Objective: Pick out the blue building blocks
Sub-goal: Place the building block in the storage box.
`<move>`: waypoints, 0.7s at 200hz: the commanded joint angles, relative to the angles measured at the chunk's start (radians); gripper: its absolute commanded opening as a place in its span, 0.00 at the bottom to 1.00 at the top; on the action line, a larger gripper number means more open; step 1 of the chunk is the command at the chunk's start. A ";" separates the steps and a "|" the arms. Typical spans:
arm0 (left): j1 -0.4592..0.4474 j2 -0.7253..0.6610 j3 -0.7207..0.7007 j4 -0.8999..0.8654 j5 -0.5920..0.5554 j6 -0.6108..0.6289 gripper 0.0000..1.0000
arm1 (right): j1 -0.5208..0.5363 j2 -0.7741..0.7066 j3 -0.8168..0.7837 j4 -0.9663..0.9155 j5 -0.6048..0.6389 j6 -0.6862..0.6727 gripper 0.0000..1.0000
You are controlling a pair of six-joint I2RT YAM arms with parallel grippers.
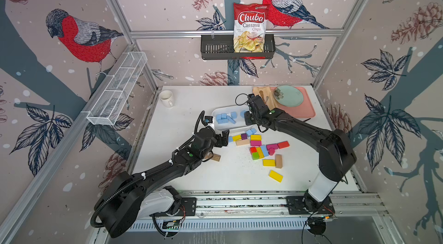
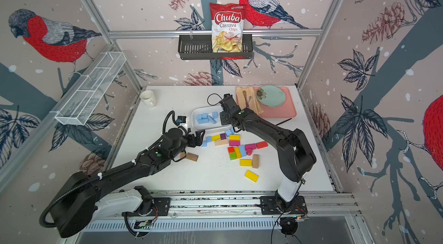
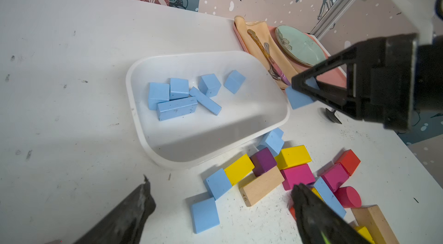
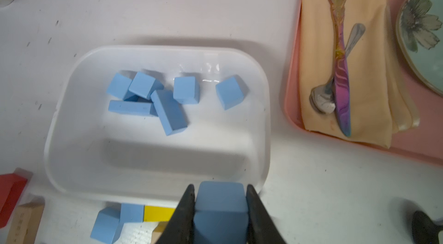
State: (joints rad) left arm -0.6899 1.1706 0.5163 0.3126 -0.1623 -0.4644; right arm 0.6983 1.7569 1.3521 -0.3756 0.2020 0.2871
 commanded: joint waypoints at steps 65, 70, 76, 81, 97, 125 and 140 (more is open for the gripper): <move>-0.001 0.009 0.005 0.041 -0.026 0.006 0.94 | -0.025 0.268 0.279 -0.041 -0.081 -0.074 0.28; 0.000 0.007 0.005 0.040 -0.028 0.006 0.94 | -0.025 0.283 0.291 -0.044 -0.082 -0.075 0.28; -0.002 0.007 0.005 0.039 -0.029 0.006 0.94 | -0.026 0.298 0.303 -0.044 -0.086 -0.077 0.28; -0.001 0.007 0.004 0.037 -0.030 0.007 0.94 | -0.026 0.311 0.317 -0.046 -0.089 -0.079 0.28; 0.000 0.008 0.005 0.040 -0.029 0.008 0.94 | -0.026 0.347 0.347 -0.050 -0.100 -0.082 0.28; -0.001 0.010 0.008 0.036 -0.030 0.009 0.94 | -0.028 0.399 0.389 -0.058 -0.103 -0.084 0.29; 0.000 0.010 0.008 0.037 -0.032 0.010 0.94 | -0.030 0.422 0.406 -0.064 -0.102 -0.083 0.29</move>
State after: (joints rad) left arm -0.6899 1.1790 0.5167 0.3126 -0.1806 -0.4641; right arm 0.6708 2.1506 1.7321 -0.4263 0.1081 0.2108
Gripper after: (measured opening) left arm 0.940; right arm 0.326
